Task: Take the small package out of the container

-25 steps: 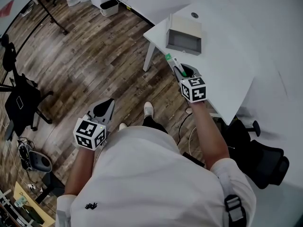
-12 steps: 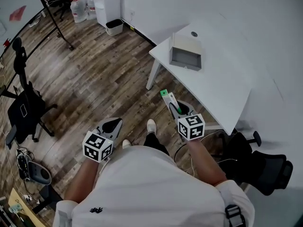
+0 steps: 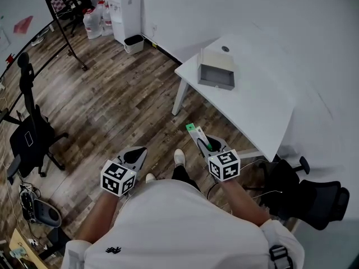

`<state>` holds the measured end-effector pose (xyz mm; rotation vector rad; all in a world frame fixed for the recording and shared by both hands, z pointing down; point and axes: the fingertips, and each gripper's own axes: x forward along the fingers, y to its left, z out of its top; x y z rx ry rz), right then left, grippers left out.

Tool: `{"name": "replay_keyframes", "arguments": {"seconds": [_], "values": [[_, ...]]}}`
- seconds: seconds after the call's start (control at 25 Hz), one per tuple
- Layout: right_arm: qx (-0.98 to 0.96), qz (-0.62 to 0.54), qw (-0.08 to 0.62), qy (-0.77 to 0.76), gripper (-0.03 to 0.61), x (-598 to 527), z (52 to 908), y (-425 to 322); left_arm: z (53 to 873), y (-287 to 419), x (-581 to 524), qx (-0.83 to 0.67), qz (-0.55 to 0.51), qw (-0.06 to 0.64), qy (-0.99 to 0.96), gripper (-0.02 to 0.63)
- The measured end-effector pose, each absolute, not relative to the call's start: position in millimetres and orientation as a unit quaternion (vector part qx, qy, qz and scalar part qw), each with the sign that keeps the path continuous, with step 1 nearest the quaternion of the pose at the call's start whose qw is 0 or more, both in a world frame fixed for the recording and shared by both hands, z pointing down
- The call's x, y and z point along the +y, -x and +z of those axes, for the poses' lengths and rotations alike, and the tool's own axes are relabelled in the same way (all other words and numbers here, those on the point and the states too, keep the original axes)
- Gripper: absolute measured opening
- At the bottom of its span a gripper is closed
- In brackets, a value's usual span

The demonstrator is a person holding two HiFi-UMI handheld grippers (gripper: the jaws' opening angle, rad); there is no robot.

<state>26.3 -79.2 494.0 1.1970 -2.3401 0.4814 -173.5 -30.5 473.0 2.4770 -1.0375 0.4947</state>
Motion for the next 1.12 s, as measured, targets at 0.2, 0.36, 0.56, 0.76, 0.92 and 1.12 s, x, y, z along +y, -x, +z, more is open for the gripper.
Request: {"name": "replay_keyframes", "arguments": {"seconds": [0.2,0.36,0.56,0.76,0.92,1.12], "values": [[-0.853,0.175,0.228,-0.436,0.092,-75,490,-25,473,172,-28,-0.365,0.18,0.204,-0.89,0.006],[-0.853,0.177,0.224,-0.437,0.092,-71,487,-26,473,169,-26,-0.363,0.178,0.205,-0.891,0.008],[-0.853,0.177,0.22,-0.439,0.092,-69,486,-26,474,169,-27,-0.36,0.176,0.203,-0.893,0.006],[-0.855,0.18,0.212,-0.438,0.092,-66,486,-25,473,169,-27,-0.358,0.178,0.202,-0.894,0.006],[-0.856,0.177,0.211,-0.438,0.092,-67,485,-23,473,168,-29,-0.355,0.179,0.2,-0.896,0.006],[-0.858,0.176,0.211,-0.435,0.092,-65,487,-19,476,174,-27,-0.361,0.178,0.204,-0.892,0.006]]}}
